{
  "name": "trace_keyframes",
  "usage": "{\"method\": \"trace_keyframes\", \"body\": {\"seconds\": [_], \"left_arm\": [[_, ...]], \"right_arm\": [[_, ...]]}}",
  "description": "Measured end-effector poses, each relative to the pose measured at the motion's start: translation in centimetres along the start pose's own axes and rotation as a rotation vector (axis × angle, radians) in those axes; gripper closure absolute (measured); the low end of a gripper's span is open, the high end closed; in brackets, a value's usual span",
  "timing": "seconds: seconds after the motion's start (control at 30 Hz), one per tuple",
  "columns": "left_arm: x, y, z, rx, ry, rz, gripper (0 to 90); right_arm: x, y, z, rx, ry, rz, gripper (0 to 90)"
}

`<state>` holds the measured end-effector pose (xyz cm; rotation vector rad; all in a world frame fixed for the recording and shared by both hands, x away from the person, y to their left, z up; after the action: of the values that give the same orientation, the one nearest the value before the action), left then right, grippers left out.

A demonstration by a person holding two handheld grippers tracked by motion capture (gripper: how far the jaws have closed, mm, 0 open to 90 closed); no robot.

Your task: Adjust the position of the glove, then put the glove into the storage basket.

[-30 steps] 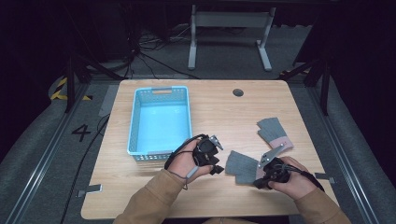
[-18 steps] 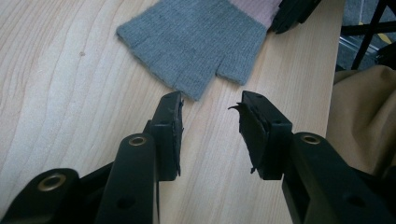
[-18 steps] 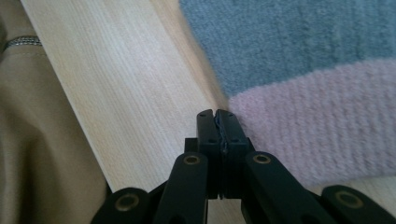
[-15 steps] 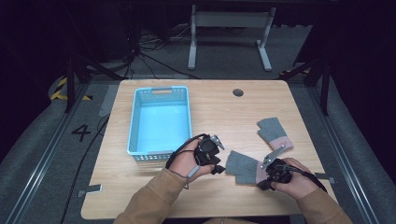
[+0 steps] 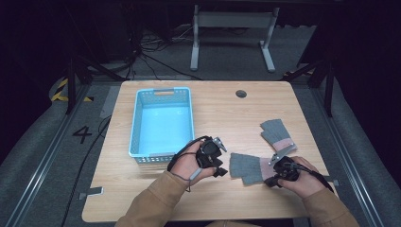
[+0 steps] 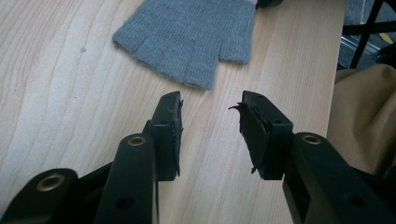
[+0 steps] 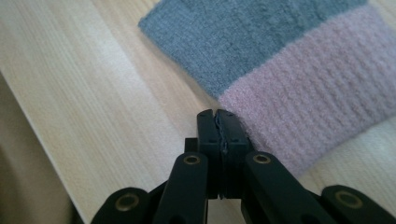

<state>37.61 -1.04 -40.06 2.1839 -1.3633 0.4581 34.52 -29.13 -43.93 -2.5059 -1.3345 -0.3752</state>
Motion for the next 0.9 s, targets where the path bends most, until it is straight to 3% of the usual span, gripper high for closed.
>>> {"method": "trace_keyframes", "body": {"seconds": [0.27,0.47,0.9], "left_arm": [[-0.1,-0.1,-0.2,0.003,0.006,-0.003,59.7],[-0.2,-0.2,-0.3,0.004,0.01,-0.006,59.6],[-0.2,-0.2,-0.5,0.013,0.015,-0.008,58.9]], "right_arm": [[-0.2,0.8,0.1,-0.035,0.02,0.034,90.0],[-0.2,0.8,-0.4,-0.013,0.036,0.04,90.0],[0.1,0.3,-3.0,-0.035,0.167,0.05,81.5]]}}
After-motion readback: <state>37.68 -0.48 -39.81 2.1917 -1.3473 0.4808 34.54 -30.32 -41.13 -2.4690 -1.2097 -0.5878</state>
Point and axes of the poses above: each handheld gripper's, and its own axes: z roughly forward along the jaws, x roughly out of its top, y roughly to its right, the point moved 1 cm from there along z, roughly forward along the jaws, and after that the axes turned 3 degrees about -z, right-handed, at the moved point
